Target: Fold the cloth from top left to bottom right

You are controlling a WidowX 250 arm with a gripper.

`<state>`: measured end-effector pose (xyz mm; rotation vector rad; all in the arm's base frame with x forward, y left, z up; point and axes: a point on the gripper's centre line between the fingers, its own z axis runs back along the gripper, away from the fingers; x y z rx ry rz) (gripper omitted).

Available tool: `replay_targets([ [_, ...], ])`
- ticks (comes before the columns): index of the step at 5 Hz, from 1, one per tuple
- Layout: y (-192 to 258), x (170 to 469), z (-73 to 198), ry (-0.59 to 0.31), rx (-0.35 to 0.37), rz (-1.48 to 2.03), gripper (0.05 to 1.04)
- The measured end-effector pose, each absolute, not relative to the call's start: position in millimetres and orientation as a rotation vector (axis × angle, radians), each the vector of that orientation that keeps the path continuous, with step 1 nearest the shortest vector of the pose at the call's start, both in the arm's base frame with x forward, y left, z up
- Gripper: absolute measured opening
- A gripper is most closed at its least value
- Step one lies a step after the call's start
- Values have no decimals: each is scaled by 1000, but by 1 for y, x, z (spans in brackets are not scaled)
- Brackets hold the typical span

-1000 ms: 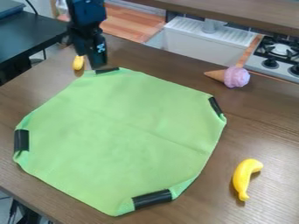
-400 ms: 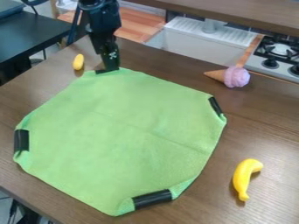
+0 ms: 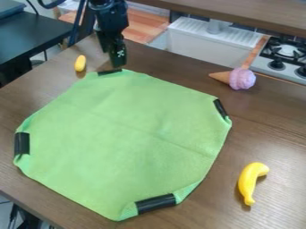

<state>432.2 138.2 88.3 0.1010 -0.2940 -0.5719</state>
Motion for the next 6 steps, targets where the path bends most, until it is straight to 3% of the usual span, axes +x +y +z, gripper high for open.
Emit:
replay_targets([
  [4, 145, 437, 49, -239, 109, -615, 989],
  [5, 147, 437, 48, -236, 121, -607, 909],
  [6, 148, 435, 42, -226, 120, -606, 618],
])
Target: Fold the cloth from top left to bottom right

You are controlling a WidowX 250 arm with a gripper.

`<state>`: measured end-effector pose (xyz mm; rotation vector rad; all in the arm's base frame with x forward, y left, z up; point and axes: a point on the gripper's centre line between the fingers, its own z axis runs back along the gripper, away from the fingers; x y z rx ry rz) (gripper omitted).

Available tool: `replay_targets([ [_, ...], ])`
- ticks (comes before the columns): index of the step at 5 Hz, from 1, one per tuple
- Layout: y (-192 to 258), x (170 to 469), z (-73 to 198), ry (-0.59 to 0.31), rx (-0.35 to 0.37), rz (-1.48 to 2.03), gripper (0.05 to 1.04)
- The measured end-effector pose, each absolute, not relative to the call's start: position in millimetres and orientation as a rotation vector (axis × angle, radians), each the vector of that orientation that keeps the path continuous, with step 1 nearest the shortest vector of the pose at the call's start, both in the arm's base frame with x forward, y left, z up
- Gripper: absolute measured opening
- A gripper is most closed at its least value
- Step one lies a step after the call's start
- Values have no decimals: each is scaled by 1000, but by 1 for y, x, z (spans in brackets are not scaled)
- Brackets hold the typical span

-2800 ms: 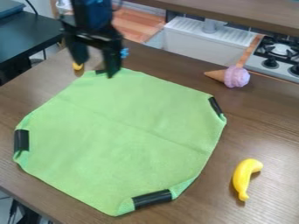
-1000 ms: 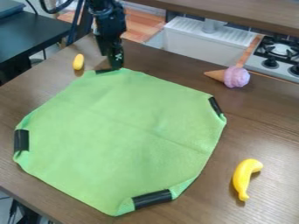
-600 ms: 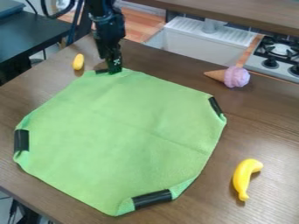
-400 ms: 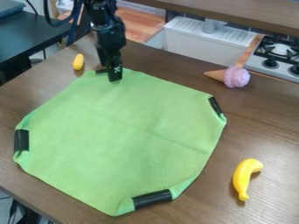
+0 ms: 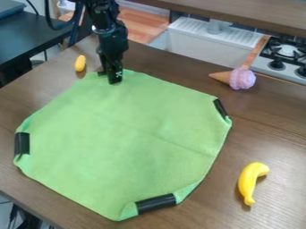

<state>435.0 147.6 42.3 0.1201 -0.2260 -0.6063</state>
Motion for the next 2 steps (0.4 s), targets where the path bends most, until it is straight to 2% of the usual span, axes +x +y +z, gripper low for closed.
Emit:
replay_targets([
  [1, 146, 433, 40, -223, 109, -608, 336],
  [2, 142, 430, 41, -232, 96, -615, 154],
])
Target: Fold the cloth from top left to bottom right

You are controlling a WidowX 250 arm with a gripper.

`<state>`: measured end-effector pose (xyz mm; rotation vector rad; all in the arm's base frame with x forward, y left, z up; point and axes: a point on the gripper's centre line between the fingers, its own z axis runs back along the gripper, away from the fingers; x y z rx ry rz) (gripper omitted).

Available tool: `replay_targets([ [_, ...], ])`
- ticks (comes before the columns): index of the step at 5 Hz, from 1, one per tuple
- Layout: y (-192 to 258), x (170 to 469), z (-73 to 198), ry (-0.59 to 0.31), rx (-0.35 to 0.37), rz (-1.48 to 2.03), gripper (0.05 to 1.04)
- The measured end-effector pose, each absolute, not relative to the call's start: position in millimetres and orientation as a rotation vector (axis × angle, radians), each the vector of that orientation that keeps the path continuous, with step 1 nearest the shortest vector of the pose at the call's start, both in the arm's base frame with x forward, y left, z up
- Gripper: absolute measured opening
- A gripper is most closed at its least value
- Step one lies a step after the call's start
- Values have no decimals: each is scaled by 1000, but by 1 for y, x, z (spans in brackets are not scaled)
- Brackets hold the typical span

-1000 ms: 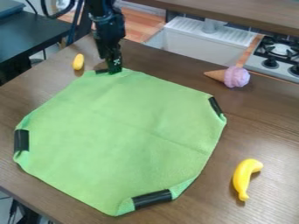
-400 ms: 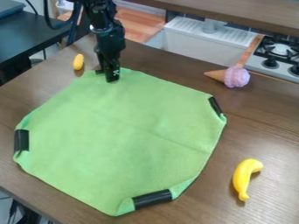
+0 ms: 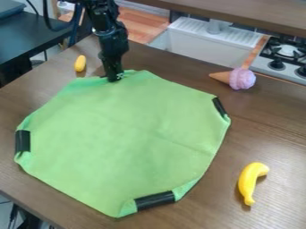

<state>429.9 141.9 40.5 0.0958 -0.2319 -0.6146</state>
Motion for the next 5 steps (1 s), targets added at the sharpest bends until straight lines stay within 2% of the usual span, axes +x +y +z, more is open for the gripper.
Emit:
replay_targets([
  [1, 133, 421, 47, -249, 59, -615, 70],
  [2, 121, 410, 74, -303, 69, -637, 58],
  [4, 51, 369, 85, -325, 61, -790, 56],
  [5, 20, 340, 80, -319, 64, -858, 56],
])
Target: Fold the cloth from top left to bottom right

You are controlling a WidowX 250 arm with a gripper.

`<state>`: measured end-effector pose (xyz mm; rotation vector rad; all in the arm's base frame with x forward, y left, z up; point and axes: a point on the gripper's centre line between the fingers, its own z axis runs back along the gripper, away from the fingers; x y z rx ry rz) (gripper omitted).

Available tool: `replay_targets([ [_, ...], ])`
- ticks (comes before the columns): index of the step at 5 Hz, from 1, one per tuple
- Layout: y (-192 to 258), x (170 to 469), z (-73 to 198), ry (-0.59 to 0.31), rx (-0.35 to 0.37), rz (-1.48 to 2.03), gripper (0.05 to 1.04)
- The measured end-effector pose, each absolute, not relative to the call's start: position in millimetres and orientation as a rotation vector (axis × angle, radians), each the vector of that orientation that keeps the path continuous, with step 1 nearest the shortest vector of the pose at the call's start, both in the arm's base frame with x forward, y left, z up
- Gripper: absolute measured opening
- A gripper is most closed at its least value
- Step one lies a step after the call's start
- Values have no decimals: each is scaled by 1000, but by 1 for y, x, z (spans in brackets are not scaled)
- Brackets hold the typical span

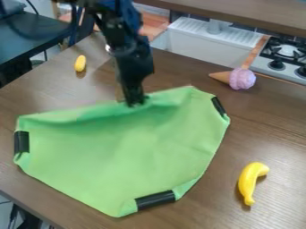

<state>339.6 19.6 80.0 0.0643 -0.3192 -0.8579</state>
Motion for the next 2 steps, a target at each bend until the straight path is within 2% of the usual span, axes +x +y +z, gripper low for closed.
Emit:
replay_targets([
  [2, -23, 295, 77, -342, 58, -887, 56],
])
